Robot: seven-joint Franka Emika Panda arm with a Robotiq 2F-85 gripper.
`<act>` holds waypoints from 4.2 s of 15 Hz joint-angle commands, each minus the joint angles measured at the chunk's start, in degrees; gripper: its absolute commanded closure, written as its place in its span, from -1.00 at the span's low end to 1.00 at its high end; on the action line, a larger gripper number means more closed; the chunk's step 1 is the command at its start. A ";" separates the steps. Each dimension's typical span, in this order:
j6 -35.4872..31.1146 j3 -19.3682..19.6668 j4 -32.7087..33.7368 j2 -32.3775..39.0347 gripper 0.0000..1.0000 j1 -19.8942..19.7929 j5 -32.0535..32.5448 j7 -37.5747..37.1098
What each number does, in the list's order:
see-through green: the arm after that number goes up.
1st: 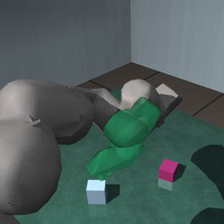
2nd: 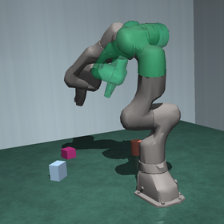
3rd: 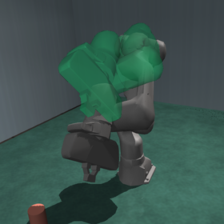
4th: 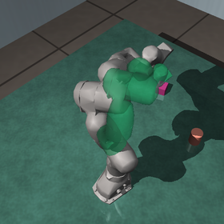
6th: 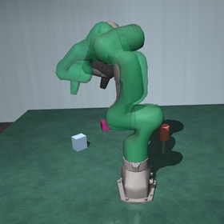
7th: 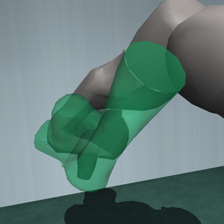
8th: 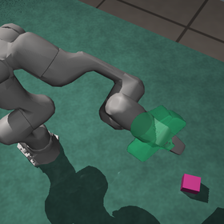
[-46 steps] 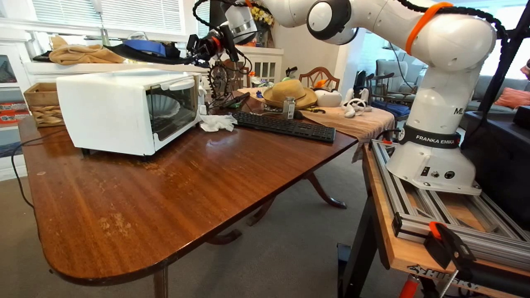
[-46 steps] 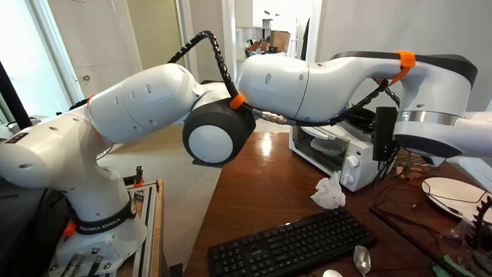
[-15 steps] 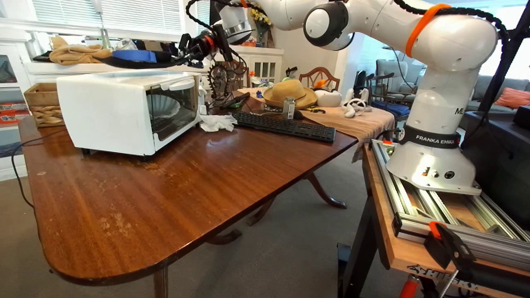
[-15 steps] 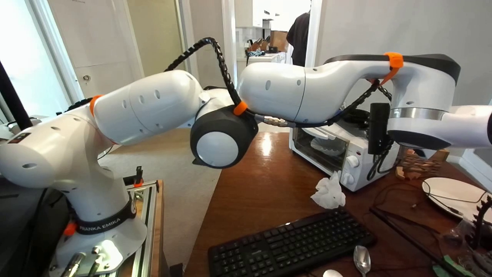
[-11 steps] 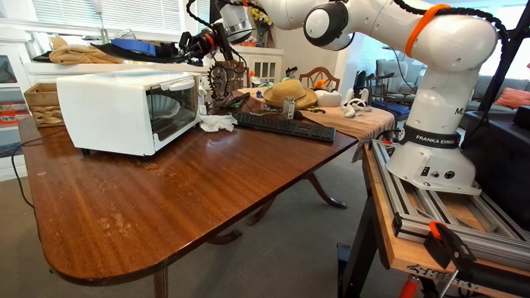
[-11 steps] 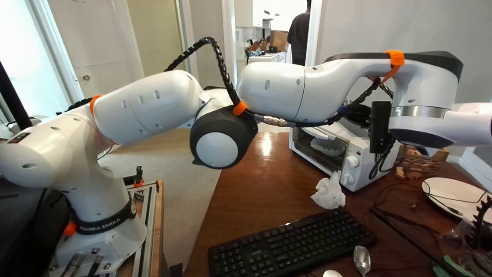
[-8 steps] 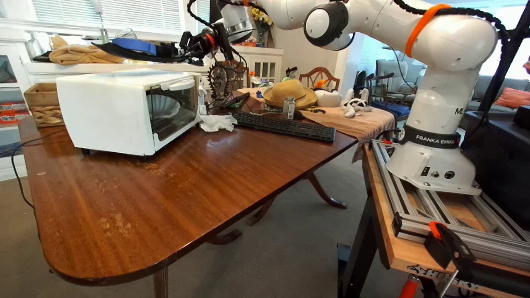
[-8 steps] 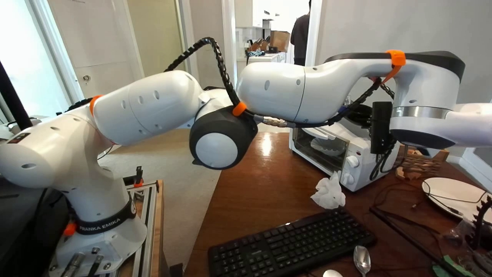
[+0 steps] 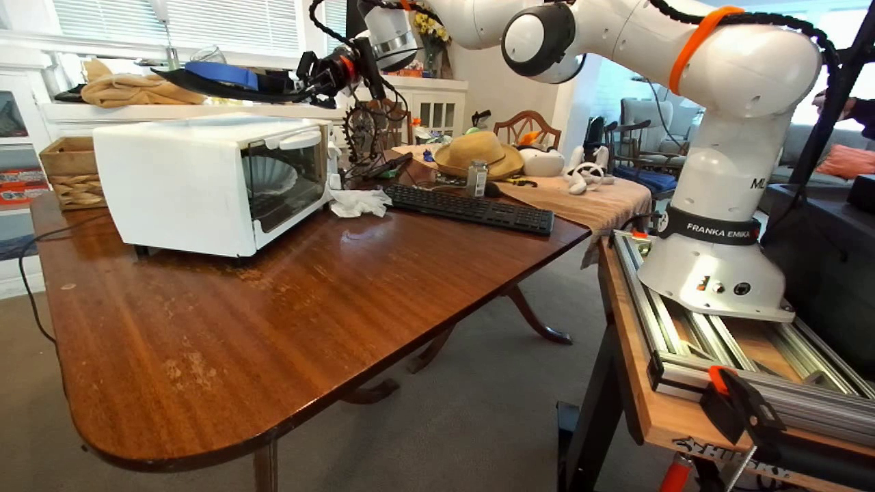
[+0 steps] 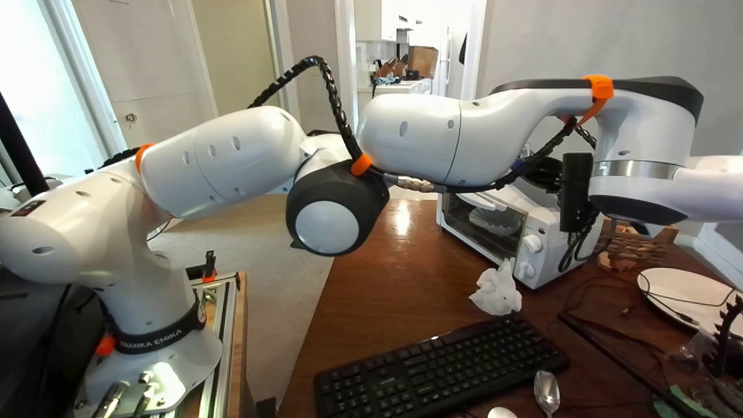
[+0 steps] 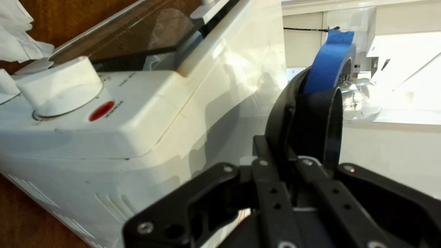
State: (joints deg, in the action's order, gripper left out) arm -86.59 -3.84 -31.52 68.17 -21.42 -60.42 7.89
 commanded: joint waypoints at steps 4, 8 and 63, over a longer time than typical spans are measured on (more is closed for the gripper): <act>0.00 -0.07 0.00 0.00 0.82 -0.02 0.00 0.00; 0.36 1.15 0.08 -0.40 0.96 0.22 1.56 -1.22; 13.57 3.55 -1.36 -13.40 -1.00 2.41 10.89 -19.58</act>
State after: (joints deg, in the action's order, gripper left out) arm -77.90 -2.43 -29.92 60.23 -20.04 -52.17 -4.69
